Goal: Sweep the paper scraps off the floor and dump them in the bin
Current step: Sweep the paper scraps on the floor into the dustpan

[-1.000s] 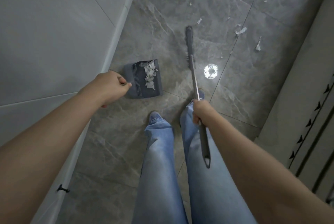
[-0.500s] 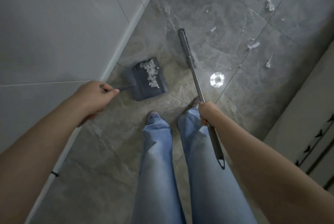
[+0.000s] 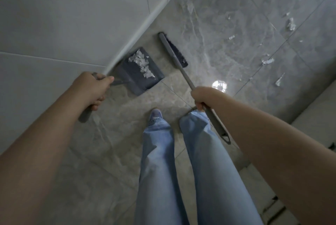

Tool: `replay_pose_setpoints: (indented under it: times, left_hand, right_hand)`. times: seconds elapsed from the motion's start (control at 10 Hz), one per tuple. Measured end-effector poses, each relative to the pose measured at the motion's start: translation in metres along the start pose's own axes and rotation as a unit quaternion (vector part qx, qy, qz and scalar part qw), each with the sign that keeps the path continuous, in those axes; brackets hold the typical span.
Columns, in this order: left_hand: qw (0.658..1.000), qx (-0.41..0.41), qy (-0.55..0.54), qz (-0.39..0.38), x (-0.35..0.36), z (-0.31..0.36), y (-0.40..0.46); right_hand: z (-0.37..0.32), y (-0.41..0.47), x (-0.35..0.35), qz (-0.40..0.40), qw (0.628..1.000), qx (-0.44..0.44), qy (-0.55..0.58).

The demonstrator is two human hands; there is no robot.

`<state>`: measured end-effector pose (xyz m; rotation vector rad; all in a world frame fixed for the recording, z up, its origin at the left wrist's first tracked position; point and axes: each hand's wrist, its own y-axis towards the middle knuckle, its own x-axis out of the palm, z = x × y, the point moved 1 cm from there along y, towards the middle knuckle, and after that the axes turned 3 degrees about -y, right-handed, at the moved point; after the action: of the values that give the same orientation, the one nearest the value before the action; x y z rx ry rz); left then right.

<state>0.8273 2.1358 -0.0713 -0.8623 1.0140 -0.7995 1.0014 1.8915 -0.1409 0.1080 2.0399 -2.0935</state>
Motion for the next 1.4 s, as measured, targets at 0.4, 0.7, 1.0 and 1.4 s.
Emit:
replay_pose_setpoints:
  times: [0.4, 0.7, 1.0, 1.4]
  left_hand:
    - [1.0, -0.003, 0.016, 0.022, -0.003, 0.002, 0.009]
    - [1.0, -0.022, 0.004, -0.006, -0.002, 0.009, -0.002]
    - [0.997, -0.034, 0.033, -0.068, 0.025, 0.028, -0.012]
    - [0.972, 0.122, 0.181, -0.082, 0.128, 0.112, -0.025]
  right_hand:
    - [-0.021, -0.004, -0.001, 0.023, 0.999, 0.028, 0.023]
    - [0.019, -0.014, 0.02, 0.015, 0.999, 0.031, -0.008]
    - [0.04, 0.019, 0.0, 0.001, 0.996, 0.073, 0.045]
    - [0.141, 0.003, -0.035, 0.02, 0.967, 0.141, 0.209]
